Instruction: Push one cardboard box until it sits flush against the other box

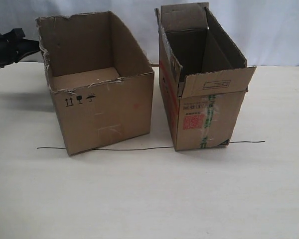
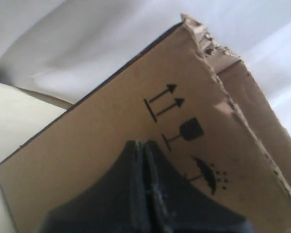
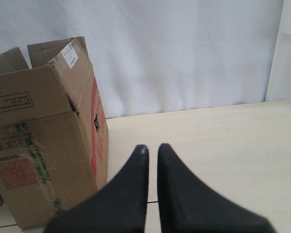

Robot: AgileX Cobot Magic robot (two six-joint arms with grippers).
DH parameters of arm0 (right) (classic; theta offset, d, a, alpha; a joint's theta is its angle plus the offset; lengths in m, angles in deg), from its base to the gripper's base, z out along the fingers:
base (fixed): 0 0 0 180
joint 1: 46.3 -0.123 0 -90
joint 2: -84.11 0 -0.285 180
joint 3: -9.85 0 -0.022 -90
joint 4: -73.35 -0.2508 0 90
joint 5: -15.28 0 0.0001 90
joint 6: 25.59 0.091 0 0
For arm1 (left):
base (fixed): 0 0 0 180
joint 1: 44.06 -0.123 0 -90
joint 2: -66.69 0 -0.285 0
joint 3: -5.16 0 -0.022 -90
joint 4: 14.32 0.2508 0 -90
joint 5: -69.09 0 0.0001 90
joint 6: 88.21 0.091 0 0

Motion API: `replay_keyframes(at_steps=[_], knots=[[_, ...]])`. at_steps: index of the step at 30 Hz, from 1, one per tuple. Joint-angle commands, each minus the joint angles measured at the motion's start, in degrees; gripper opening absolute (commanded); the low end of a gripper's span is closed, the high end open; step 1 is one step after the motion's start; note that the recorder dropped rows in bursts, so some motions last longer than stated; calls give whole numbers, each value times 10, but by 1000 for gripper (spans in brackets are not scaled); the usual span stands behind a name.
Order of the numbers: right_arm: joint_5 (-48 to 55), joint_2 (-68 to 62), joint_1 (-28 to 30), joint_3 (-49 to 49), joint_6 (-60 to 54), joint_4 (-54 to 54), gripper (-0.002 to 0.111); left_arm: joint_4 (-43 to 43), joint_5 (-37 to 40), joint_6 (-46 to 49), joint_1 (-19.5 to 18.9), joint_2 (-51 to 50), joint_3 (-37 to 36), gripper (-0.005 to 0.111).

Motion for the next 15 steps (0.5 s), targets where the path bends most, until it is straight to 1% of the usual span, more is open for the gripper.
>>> replay_keyframes(at_steps=[1, 9, 15], knots=[[2, 2, 1, 3, 1, -1, 5, -4, 21, -4, 7, -1, 4, 0], [2, 2, 1, 3, 0, -1, 5, 3, 52, -19, 9, -1, 4, 0], [2, 2, 1, 3, 0, -1, 5, 32, 55, -41, 19, -1, 4, 0]])
